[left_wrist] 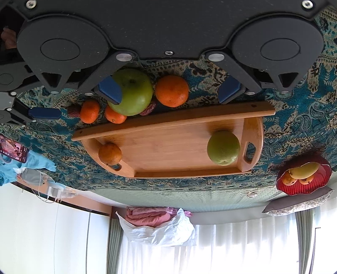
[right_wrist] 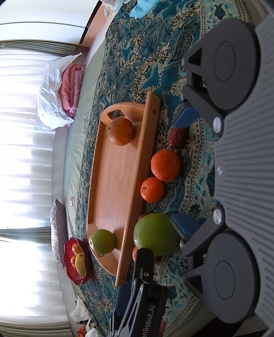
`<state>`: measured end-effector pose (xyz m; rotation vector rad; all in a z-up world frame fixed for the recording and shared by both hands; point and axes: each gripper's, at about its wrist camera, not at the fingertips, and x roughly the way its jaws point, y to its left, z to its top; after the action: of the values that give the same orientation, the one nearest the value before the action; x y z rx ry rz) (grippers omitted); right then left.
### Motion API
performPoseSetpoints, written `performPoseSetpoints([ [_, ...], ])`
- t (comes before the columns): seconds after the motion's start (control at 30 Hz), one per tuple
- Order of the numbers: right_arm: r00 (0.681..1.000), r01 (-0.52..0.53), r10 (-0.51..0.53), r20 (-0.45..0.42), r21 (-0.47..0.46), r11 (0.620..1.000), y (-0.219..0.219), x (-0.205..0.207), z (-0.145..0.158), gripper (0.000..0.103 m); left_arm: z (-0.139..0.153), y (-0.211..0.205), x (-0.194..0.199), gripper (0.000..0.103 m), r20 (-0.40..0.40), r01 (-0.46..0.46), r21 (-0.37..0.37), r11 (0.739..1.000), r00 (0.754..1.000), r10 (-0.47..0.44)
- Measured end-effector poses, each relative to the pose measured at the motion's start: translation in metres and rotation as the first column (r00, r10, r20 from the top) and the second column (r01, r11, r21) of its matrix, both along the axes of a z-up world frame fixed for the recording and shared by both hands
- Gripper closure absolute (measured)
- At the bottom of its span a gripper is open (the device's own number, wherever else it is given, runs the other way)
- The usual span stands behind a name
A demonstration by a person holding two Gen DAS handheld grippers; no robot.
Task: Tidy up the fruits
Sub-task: 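Move both tools back toward the remaining fruit in front of the tray, then grasp the second green apple with the left tool while the right tool grasps a tangerine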
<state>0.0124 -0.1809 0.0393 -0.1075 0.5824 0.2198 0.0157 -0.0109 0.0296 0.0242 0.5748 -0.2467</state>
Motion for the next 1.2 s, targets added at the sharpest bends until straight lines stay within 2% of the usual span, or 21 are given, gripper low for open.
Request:
performPoseSetpoints([
  [0.07,1.0,0.007,-0.007,-0.006,0.003,1.0,-0.001,0.002,-0.001,0.009,0.001,0.001,-0.001,0.015,-0.004,0.01,-0.017,1.0,1.0,-0.01],
  [0.23,0.999,0.027,-0.026,-0.018,0.017,1.0,-0.003,0.008,-0.003,0.015,0.006,0.001,-0.005,0.046,-0.018,0.059,-0.048,0.997,0.998,-0.06],
  [0.3,0.999,0.029,-0.029,-0.019,0.008,1.0,-0.003,0.011,-0.003,0.017,0.008,-0.004,-0.008,0.05,-0.022,0.083,-0.046,0.996,0.996,-0.084],
  [0.47,1.0,-0.018,0.018,0.002,-0.035,0.999,0.001,0.015,-0.002,0.023,0.011,-0.017,-0.009,0.05,-0.012,0.14,-0.042,0.989,0.99,-0.141],
  [0.6,0.998,-0.05,0.053,0.029,-0.108,0.993,0.007,0.019,-0.003,0.03,0.008,-0.024,-0.002,0.05,-0.039,0.161,-0.055,0.986,0.986,-0.163],
  [0.73,0.997,-0.066,0.071,0.031,-0.136,0.988,0.009,0.024,-0.005,0.04,0.002,-0.028,0.004,0.05,-0.057,0.156,-0.062,0.986,0.986,-0.159],
  [1.0,0.992,-0.105,0.115,0.043,-0.202,0.974,0.016,0.025,-0.011,0.045,-0.002,-0.032,0.012,0.048,-0.047,0.151,-0.034,0.988,0.987,-0.153],
  [1.07,0.991,-0.109,0.123,0.049,-0.226,0.968,0.019,0.024,-0.013,0.051,-0.003,-0.035,0.014,0.048,-0.035,0.155,-0.017,0.988,0.987,-0.156],
  [1.17,0.99,-0.116,0.133,0.054,-0.244,0.963,0.019,0.024,-0.015,0.052,-0.005,-0.039,0.018,0.046,-0.024,0.16,0.002,0.987,0.987,-0.16],
  [1.2,0.989,-0.116,0.134,0.056,-0.246,0.962,0.019,0.024,-0.015,0.06,-0.005,-0.04,0.019,0.046,-0.021,0.16,0.006,0.987,0.987,-0.16],
])
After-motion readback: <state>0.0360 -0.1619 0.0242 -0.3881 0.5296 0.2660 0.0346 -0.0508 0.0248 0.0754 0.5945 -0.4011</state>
